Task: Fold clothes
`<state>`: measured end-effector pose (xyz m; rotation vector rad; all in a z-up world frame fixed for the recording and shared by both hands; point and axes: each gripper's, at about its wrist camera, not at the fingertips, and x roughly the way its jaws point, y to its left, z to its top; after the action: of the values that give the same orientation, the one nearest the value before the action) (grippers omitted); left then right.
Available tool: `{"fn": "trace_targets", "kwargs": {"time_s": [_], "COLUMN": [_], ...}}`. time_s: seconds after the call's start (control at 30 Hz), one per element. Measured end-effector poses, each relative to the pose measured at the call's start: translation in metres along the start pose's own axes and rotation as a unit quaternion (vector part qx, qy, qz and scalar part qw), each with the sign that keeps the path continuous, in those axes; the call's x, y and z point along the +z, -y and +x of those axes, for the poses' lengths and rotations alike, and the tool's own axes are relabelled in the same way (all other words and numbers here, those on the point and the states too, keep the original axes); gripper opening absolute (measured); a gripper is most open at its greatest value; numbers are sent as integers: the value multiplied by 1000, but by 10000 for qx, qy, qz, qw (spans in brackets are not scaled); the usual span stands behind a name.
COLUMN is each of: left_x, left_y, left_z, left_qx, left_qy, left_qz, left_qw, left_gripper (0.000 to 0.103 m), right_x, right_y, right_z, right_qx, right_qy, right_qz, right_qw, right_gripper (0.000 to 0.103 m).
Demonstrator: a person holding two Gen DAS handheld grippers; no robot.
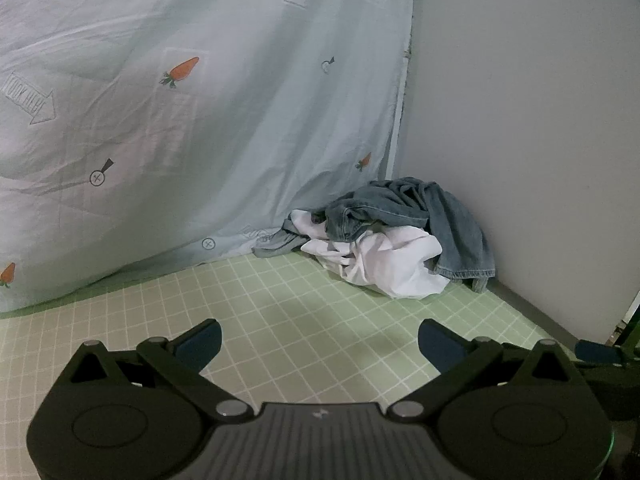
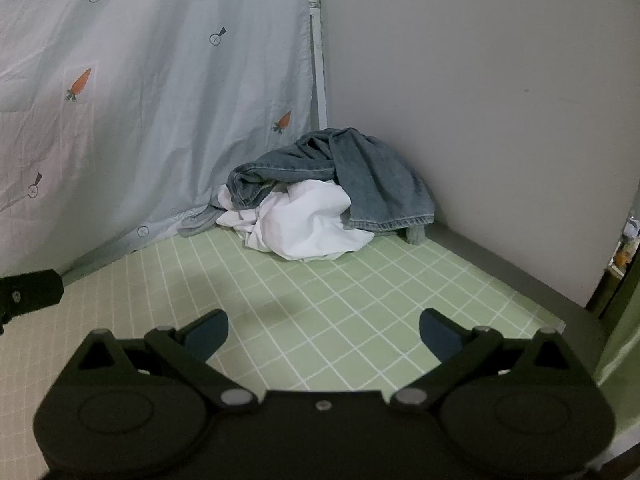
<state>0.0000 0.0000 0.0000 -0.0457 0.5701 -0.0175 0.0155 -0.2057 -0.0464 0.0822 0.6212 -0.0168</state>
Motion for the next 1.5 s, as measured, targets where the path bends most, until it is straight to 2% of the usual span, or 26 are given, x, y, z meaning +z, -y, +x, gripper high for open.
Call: {"fn": "trace_targets", "kwargs": {"time_s": [0.63, 1.5], "left_x": [-6, -9], "left_y": [1, -10], "left_z": [-1, -3], "left_qx": [12, 15], "left_qy": [-10, 2], "left_qz": [28, 11], "left_qw": [10000, 10000], "left_gripper": [103, 103], "right_x": [-4, -1], "right_y": [1, -3], "right_z": [-9, 2], "right_qx": [-69, 50], "right_qy": [12, -46], "right_qz": [84, 71], "right_qw": [9999, 10000], "right_gripper": [103, 103]}}
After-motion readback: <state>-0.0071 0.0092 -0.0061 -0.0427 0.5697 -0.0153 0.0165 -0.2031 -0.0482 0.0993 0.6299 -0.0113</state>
